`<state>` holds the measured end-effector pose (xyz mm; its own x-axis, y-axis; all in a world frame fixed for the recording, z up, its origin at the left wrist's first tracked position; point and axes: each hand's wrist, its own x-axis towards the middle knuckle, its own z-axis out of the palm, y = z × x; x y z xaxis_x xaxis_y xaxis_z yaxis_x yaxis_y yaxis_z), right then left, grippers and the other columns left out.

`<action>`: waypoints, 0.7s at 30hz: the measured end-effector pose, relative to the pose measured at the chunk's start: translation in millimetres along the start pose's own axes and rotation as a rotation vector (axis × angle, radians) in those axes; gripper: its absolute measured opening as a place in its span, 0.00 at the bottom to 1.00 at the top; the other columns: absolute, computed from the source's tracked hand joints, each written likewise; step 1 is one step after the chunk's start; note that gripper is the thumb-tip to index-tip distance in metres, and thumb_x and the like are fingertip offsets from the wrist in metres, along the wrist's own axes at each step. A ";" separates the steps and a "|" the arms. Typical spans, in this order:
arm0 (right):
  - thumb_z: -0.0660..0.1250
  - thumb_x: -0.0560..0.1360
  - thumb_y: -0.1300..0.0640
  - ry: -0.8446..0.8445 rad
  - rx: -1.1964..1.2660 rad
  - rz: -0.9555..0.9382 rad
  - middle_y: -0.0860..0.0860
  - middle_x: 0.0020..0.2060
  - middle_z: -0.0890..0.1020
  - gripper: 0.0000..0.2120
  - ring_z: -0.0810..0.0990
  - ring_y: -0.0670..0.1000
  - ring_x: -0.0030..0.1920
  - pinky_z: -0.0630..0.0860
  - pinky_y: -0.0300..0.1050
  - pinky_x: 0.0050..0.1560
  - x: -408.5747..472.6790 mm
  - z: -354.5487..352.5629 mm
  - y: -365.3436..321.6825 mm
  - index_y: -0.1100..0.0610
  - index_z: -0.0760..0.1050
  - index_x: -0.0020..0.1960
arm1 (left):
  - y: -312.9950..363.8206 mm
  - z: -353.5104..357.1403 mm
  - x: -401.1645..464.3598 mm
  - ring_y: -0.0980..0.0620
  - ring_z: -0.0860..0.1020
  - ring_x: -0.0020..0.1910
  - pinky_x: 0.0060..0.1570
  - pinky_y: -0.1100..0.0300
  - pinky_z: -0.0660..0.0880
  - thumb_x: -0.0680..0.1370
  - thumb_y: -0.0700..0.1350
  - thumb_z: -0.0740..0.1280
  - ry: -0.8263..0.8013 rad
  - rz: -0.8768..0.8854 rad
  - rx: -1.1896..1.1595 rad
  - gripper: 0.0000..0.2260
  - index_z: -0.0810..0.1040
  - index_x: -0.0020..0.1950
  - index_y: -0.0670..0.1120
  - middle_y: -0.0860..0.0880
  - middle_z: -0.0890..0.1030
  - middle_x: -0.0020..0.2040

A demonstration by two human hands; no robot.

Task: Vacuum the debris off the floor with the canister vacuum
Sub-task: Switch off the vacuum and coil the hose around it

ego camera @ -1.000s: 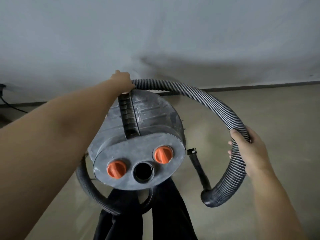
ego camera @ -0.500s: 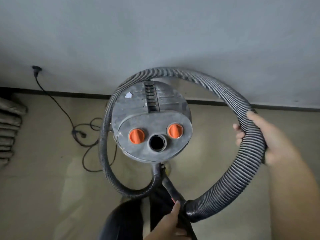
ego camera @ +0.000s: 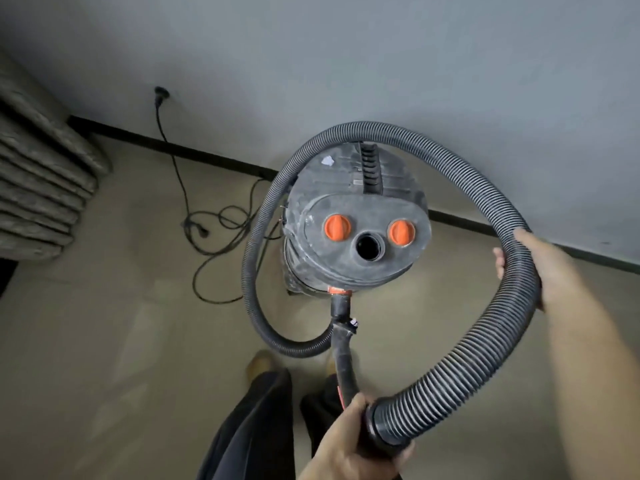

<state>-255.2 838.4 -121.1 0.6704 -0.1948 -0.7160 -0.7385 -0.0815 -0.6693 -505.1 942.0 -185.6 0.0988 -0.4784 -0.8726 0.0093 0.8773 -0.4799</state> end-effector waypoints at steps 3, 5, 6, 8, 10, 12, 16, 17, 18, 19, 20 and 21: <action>0.62 0.80 0.52 0.080 -0.155 -0.036 0.57 0.37 0.77 0.10 0.77 0.49 0.21 0.76 0.40 0.24 28.8 -3.9 16.2 0.57 0.71 0.58 | 9.7 -16.0 -4.3 0.42 0.73 0.65 0.62 0.43 0.69 0.80 0.47 0.62 0.021 0.120 0.083 0.18 0.71 0.69 0.44 0.41 0.75 0.66; 0.60 0.81 0.51 0.108 -0.286 -0.063 0.59 0.38 0.77 0.11 0.77 0.53 0.23 0.76 0.43 0.23 50.9 -4.1 36.2 0.57 0.72 0.58 | 24.4 -27.5 -1.7 0.40 0.77 0.56 0.53 0.42 0.76 0.77 0.45 0.66 -0.056 0.091 0.155 0.18 0.74 0.64 0.39 0.39 0.78 0.60; 0.59 0.81 0.51 0.125 -0.346 -0.074 0.60 0.40 0.77 0.12 0.78 0.55 0.27 0.76 0.44 0.24 56.4 -2.0 45.7 0.57 0.72 0.59 | 33.1 -31.8 -2.9 0.40 0.79 0.53 0.48 0.43 0.78 0.77 0.45 0.67 -0.091 0.126 0.199 0.16 0.74 0.62 0.39 0.39 0.80 0.57; 0.56 0.80 0.51 0.157 -0.478 -0.129 0.61 0.47 0.77 0.14 0.79 0.59 0.34 0.79 0.47 0.26 79.8 1.6 61.1 0.56 0.71 0.62 | 49.1 -25.7 11.1 0.40 0.79 0.45 0.36 0.46 0.80 0.76 0.44 0.67 -0.048 0.217 0.253 0.12 0.75 0.56 0.39 0.39 0.81 0.49; 0.54 0.77 0.47 0.194 -0.614 -0.204 0.61 0.50 0.78 0.18 0.80 0.63 0.40 0.82 0.56 0.36 106.7 -0.7 68.6 0.55 0.71 0.61 | 68.0 -7.5 27.3 0.41 0.78 0.42 0.30 0.49 0.80 0.75 0.44 0.68 -0.005 0.245 0.329 0.10 0.76 0.52 0.39 0.40 0.80 0.43; 0.52 0.69 0.42 0.232 -0.720 -0.259 0.62 0.54 0.79 0.26 0.81 0.67 0.48 0.79 0.64 0.50 153.4 -13.1 75.5 0.55 0.71 0.61 | 81.8 11.3 43.7 0.43 0.78 0.39 0.34 0.51 0.79 0.74 0.45 0.69 -0.003 0.230 0.369 0.10 0.76 0.50 0.40 0.41 0.79 0.39; 0.51 0.75 0.44 0.216 -0.832 -0.171 0.65 0.55 0.79 0.24 0.80 0.68 0.51 0.77 0.63 0.55 213.9 -15.1 82.7 0.58 0.71 0.61 | 97.3 40.9 95.7 0.43 0.78 0.42 0.42 0.47 0.77 0.75 0.44 0.67 0.006 0.303 0.351 0.10 0.74 0.52 0.40 0.40 0.79 0.44; 0.51 0.77 0.45 0.199 -0.831 -0.124 0.65 0.56 0.78 0.24 0.79 0.67 0.53 0.76 0.61 0.56 216.4 -9.5 87.7 0.60 0.71 0.62 | 102.5 44.4 103.0 0.42 0.78 0.44 0.42 0.46 0.77 0.75 0.44 0.67 0.022 0.339 0.343 0.11 0.73 0.53 0.39 0.40 0.79 0.46; 0.52 0.79 0.47 0.176 -0.828 -0.089 0.64 0.57 0.77 0.22 0.78 0.66 0.55 0.75 0.59 0.56 211.9 -1.8 93.2 0.60 0.70 0.64 | 111.2 45.9 110.4 0.41 0.79 0.45 0.41 0.45 0.78 0.75 0.43 0.68 0.038 0.382 0.332 0.12 0.73 0.55 0.39 0.39 0.79 0.48; 0.52 0.81 0.50 0.134 -0.832 -0.035 0.63 0.58 0.77 0.19 0.77 0.65 0.56 0.75 0.57 0.55 204.3 7.1 98.2 0.60 0.69 0.65 | 121.9 45.2 113.5 0.40 0.79 0.46 0.40 0.45 0.79 0.74 0.43 0.69 0.082 0.444 0.326 0.14 0.72 0.57 0.40 0.38 0.79 0.50; 0.53 0.82 0.53 0.083 -0.828 0.042 0.61 0.57 0.77 0.15 0.77 0.63 0.55 0.75 0.59 0.56 208.0 13.9 109.8 0.57 0.69 0.64 | 133.8 43.0 124.2 0.38 0.80 0.47 0.39 0.43 0.79 0.73 0.42 0.70 0.143 0.507 0.322 0.17 0.71 0.59 0.41 0.37 0.78 0.52; 0.54 0.82 0.56 0.034 -0.815 0.124 0.59 0.54 0.76 0.12 0.77 0.60 0.52 0.75 0.60 0.56 200.3 22.0 114.6 0.56 0.69 0.63 | 146.5 39.9 125.8 0.36 0.79 0.50 0.40 0.39 0.79 0.73 0.42 0.71 0.209 0.579 0.348 0.19 0.69 0.60 0.43 0.37 0.77 0.54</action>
<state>-203.9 811.6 -345.6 0.5874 -0.2777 -0.7601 -0.6365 -0.7386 -0.2221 -451.6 1011.9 -362.1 -0.0090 0.1017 -0.9948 0.3337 0.9381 0.0928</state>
